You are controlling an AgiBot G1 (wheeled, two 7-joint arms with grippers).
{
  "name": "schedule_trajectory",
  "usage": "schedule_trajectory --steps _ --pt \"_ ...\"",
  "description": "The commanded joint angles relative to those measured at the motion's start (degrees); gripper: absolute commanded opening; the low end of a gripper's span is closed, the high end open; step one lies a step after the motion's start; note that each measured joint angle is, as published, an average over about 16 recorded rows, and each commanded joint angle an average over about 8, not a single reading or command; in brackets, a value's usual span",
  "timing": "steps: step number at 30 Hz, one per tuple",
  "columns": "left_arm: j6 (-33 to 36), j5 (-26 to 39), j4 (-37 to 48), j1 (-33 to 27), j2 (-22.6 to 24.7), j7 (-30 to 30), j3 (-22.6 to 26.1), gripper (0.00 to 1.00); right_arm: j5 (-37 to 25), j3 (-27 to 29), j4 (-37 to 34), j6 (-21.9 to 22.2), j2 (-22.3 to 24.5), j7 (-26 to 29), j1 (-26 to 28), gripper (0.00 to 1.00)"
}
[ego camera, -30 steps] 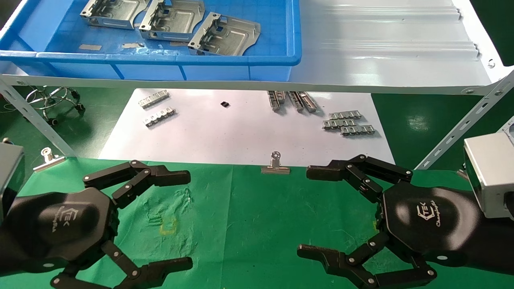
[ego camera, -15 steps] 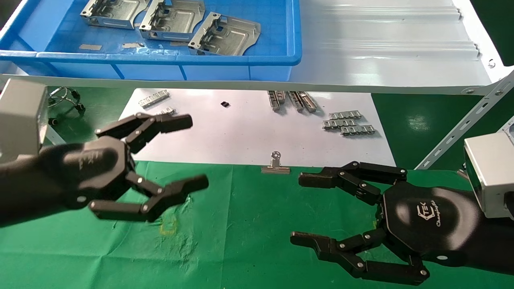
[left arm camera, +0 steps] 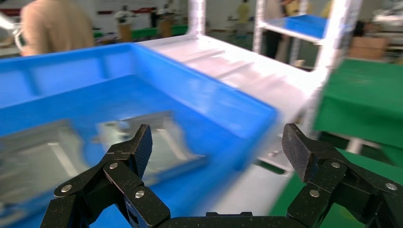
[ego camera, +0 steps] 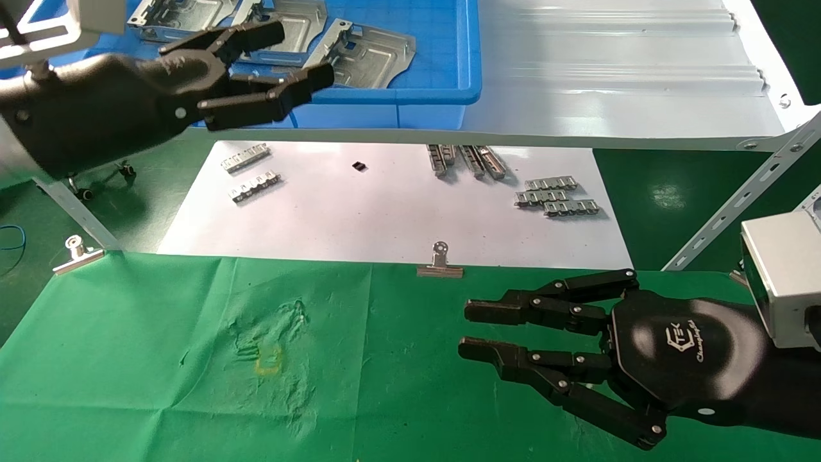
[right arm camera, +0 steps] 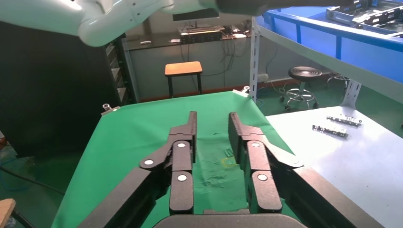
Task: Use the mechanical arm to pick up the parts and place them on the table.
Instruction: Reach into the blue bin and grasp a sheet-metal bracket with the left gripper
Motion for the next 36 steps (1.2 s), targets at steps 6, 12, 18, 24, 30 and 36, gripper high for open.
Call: schedule_trajectory --steps 6,12,18,24,30,36 --pt "-2.74 8.11 12.58 -11.55 4.87 -1.27 4.31 1.0 0.0 0.0 0.0 0.0 0.0 0.0 0.0 0.0" --pt "-4.05 14.47 24.07 -20.35 8.66 -2.74 8.06 1.0 0.0 0.0 0.0 0.0 0.0 0.0 0.0 0.0" --pt "-6.31 18.44 33.62 -25.76 11.76 -1.97 10.22 1.0 0.0 0.0 0.0 0.0 0.0 0.0 0.0 0.0" --pt "-9.56 20.3 40.34 -28.99 13.93 -0.38 11.05 0.88 0.0 0.0 0.0 0.0 0.0 0.0 0.0 0.0" --pt "-13.0 21.73 44.68 -30.77 15.92 0.96 11.76 0.16 0.0 0.0 0.0 0.0 0.0 0.0 0.0 0.0" --pt "-15.12 22.8 47.88 -31.74 17.67 1.49 12.41 0.0 0.0 0.0 0.0 0.0 0.0 0.0 0.0 0.0"
